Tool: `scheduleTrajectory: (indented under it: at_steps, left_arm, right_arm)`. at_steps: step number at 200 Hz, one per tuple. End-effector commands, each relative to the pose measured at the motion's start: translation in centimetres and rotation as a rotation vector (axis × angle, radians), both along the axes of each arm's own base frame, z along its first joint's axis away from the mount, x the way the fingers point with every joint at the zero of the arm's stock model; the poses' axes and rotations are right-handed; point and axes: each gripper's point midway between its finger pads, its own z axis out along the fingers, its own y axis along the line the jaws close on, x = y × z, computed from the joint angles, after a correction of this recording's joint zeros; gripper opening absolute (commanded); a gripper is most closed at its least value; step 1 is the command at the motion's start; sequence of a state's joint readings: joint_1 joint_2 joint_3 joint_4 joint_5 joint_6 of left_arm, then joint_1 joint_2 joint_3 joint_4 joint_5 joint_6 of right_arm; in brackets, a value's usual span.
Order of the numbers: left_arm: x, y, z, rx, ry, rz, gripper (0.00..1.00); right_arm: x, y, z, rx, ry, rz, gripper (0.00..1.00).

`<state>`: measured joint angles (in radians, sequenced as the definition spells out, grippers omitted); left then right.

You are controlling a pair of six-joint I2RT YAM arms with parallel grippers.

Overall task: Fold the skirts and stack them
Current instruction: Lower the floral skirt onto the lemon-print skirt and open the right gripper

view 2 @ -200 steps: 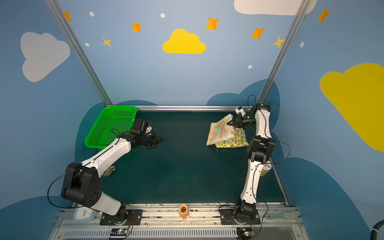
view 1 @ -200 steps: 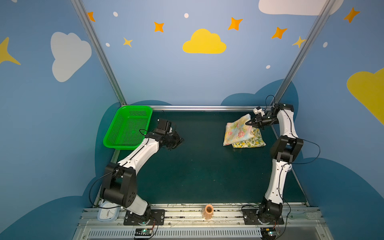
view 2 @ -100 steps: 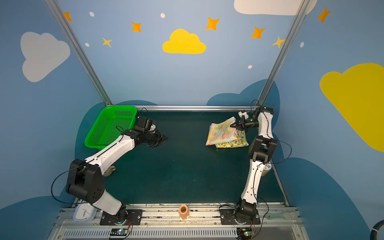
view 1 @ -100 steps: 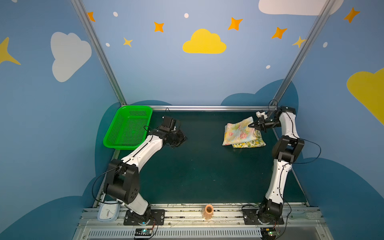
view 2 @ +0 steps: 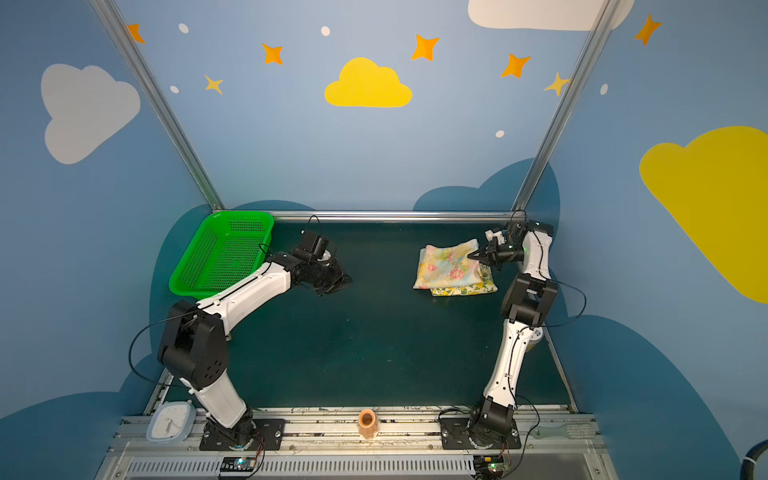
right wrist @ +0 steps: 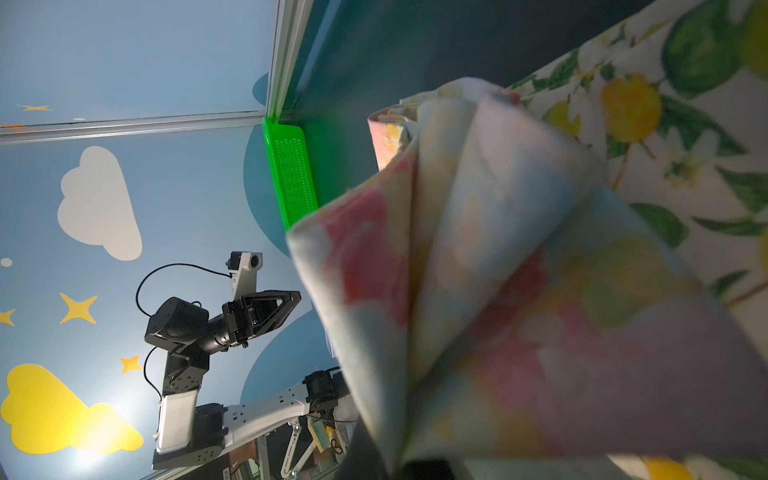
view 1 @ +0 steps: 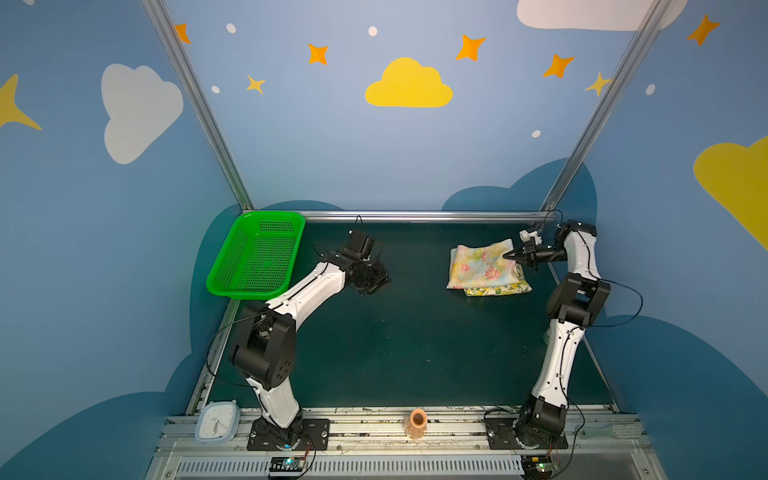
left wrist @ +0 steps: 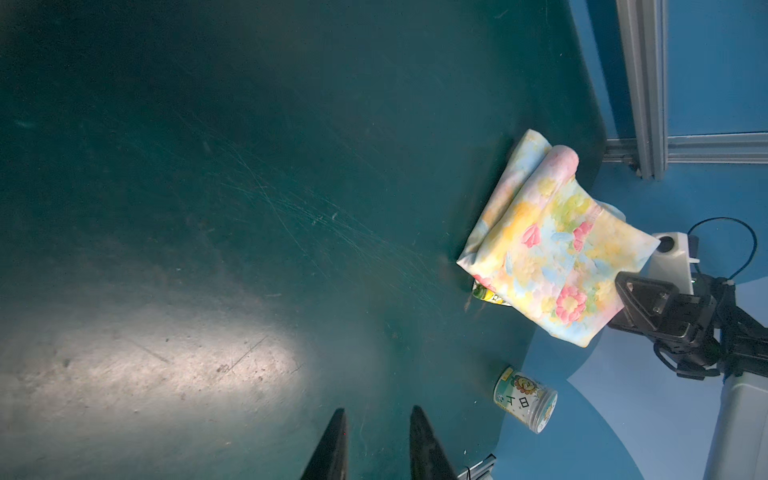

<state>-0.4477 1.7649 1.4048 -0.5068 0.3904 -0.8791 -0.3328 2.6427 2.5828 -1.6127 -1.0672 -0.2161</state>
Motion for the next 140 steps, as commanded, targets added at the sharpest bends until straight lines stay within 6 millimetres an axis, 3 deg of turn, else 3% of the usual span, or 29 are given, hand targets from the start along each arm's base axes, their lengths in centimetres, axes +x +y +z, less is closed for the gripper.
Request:
scheduleTrajectory:
  at_steps: [1,40,78,140]
  left_arm:
    - [0.0,-0.7,-0.1,0.013,0.019,-0.008,0.27]
    - [-0.1,-2.2,-0.8,0.011,0.039,-0.029,0.27]
    - [-0.1,-3.2,-1.4,0.002,0.052,-0.035,0.27]
    - [-0.3,-3.7,-2.2,0.013,0.07,-0.043,0.27]
  right_arm:
    - [0.1,-0.9,0.2,0.023,-0.001,-0.022,0.0]
    - [0.6,-1.8,-1.2,0.028,0.019,-0.047,0.0]
    - [1.3,-2.6,-1.1,0.016,-0.003,-0.072,0.0]
    - [1.4,-4.2,-3.2,-0.02,0.038,-0.104,0.0]
